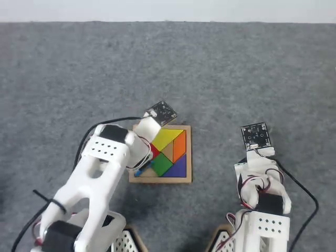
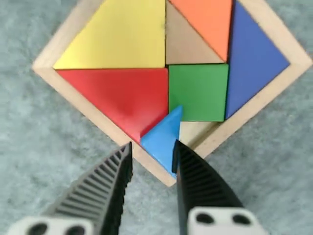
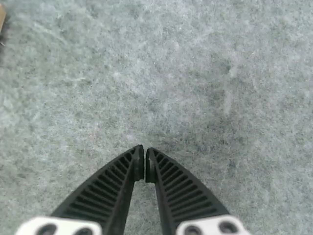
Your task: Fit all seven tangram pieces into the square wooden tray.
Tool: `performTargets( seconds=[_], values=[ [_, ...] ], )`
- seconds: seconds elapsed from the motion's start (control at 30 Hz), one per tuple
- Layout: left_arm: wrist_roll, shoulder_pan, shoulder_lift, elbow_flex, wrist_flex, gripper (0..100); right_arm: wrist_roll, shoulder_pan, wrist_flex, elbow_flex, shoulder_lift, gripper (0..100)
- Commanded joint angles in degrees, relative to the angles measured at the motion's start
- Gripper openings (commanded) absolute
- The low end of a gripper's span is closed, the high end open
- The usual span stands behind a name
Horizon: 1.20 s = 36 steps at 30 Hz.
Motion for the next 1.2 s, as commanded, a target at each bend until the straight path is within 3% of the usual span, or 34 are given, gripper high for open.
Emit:
performTargets(
  seconds=[0.0, 0.2, 0.53, 0.9, 1.17],
  values=[
    [-0.6, -3.4, -1.8, -4.6, 0.7, 14, 0.6, 0.3, 0.5, -0.4, -0.8, 0.9],
    [-0.4, -9.1, -1.5, -3.2, -5.0, 14, 0.6, 0.3, 0.5, -0.4, -0.8, 0.9],
    [1.6, -2.1, -1.4, 3.3, -10.4, 14, 0.6, 0.3, 0.5, -0.4, -0.8, 0.9],
    [1.4, -1.7, -1.4, 3.7, -10.4, 14, 0.6, 0.3, 0.5, -0.4, -0.8, 0.9],
    [3.8, 4.0, -1.4, 4.7, -10.0, 14, 0.6, 0.3, 0.6, -0.4, -0.8, 0.9]
  ],
)
